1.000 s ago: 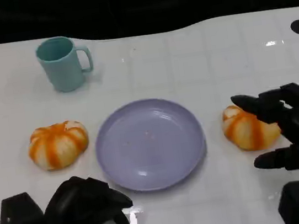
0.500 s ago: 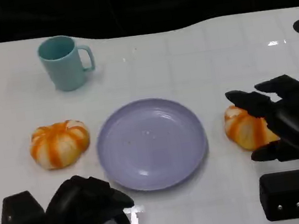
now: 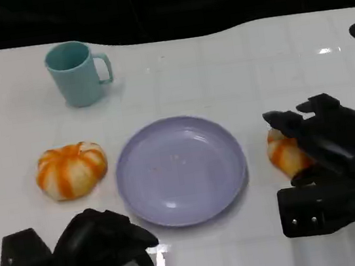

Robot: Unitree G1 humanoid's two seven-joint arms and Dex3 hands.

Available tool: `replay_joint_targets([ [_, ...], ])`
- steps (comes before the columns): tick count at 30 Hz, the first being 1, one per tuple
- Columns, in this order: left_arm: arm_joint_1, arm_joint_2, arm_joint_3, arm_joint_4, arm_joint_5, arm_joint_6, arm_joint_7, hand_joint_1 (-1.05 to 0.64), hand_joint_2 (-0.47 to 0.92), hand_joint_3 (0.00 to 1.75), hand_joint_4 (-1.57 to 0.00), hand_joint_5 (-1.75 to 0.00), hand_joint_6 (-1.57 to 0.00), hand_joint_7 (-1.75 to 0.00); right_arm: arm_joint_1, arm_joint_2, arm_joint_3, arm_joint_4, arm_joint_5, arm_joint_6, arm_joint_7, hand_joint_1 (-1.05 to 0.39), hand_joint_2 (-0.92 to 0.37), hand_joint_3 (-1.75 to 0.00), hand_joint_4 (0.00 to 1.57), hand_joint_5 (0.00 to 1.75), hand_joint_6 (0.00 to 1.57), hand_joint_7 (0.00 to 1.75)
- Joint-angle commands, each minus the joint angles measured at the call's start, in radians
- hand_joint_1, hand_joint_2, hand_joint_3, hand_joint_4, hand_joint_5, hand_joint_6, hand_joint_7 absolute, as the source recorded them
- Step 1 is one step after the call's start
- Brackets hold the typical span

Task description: Grasp the bread from the table and place it into the plate.

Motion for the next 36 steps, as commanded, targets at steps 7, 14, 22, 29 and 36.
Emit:
replay_joint_targets([
  [7, 0.011, 0.014, 0.002, -0.007, -0.010, -0.009, -0.012, -1.05, 0.84, 0.00, -1.28, -0.89, -1.56, -0.08, -0.108, 0.031, 0.066, 0.236, 0.035, 0.024, -0.068, -0.66, -0.79, 0.00, 0.09, 0.40, 0.25, 0.00],
  [14, 0.014, 0.014, 0.004, -0.010, -0.017, -0.002, -0.024, -1.05, 0.84, 0.00, -1.27, -0.89, -1.56, -0.08, -0.139, 0.029, 0.088, 0.312, 0.064, 0.013, -0.106, -0.66, -0.80, 0.00, 0.11, 0.36, 0.25, 0.00],
  [22, 0.017, 0.013, 0.007, -0.010, -0.021, -0.004, -0.032, -1.05, 0.83, 0.00, -1.25, -0.87, -1.55, -0.06, -0.142, 0.015, 0.077, 0.360, 0.114, -0.123, -0.274, -0.32, -0.91, -0.09, 0.72, 1.03, 0.84, 0.24],
  [29, 0.019, 0.013, 0.007, -0.015, -0.021, 0.002, -0.031, -1.05, 0.83, 0.00, -1.26, -0.88, -1.56, -0.06, -0.161, 0.010, 0.098, 0.420, 0.090, -0.220, -0.504, -0.25, -0.79, -0.36, 0.89, 1.74, 0.74, 1.58],
  [36, 0.019, 0.012, 0.006, -0.017, -0.018, 0.000, -0.026, -1.05, 0.83, 0.00, -1.26, -0.87, -1.56, -0.06, -0.176, 0.015, 0.104, 0.445, 0.099, -0.241, -0.565, -0.23, -0.45, -1.02, 0.91, 1.75, 0.68, 1.73],
])
